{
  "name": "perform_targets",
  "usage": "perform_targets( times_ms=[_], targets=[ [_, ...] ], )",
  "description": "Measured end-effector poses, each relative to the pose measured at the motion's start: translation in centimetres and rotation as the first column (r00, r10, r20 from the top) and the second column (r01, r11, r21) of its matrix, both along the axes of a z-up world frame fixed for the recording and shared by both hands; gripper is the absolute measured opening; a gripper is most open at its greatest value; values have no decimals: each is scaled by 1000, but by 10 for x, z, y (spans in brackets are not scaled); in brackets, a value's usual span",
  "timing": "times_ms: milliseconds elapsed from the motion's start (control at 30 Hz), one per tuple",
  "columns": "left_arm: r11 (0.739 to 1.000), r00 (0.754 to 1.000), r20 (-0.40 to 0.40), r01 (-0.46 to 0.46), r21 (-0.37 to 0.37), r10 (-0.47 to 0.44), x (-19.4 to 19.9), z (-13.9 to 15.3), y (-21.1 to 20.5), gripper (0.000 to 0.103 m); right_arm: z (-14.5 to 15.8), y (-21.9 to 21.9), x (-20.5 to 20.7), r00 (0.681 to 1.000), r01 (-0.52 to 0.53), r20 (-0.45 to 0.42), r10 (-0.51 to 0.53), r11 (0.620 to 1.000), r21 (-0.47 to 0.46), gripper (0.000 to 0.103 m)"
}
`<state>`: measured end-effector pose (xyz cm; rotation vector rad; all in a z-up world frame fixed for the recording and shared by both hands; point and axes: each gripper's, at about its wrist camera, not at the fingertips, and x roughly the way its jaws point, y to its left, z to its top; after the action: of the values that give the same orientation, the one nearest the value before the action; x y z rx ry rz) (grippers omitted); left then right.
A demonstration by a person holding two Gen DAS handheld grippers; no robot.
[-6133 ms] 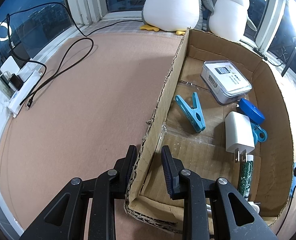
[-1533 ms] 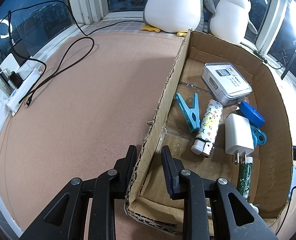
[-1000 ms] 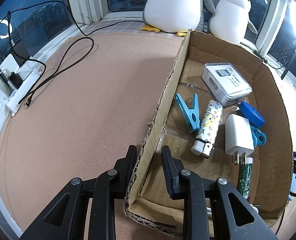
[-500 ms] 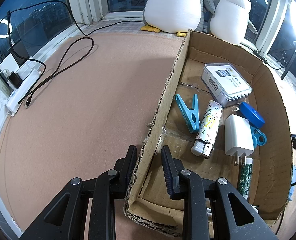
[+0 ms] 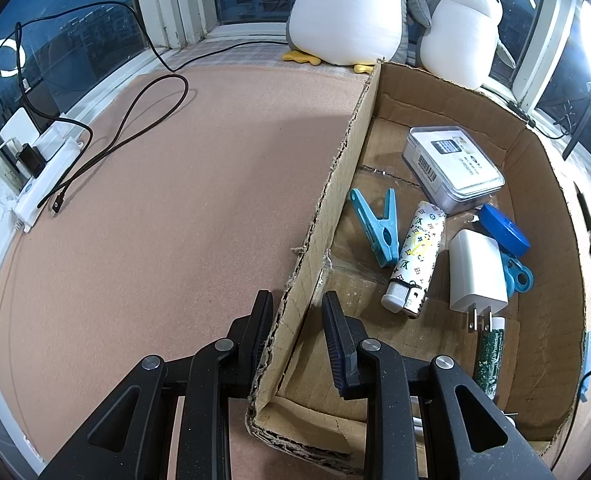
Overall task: Organize rigid objects
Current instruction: 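Carry the black pen into the box and open the right gripper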
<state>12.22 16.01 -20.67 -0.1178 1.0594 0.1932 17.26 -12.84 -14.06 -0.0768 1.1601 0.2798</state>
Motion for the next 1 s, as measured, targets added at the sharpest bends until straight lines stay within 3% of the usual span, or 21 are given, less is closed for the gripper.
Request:
perform_targets(
  times_ms=[433, 1000],
  targets=[
    [1000, 1000, 2, 3, -1, -3, -1, 1, 3, 28, 35, 61, 5, 993, -94, 81, 89, 994, 61, 10],
    [1000, 1000, 3, 1, 0, -1, -1, 1, 3, 28, 33, 119, -2, 978, -203, 73, 198, 977, 70, 10]
  ],
)
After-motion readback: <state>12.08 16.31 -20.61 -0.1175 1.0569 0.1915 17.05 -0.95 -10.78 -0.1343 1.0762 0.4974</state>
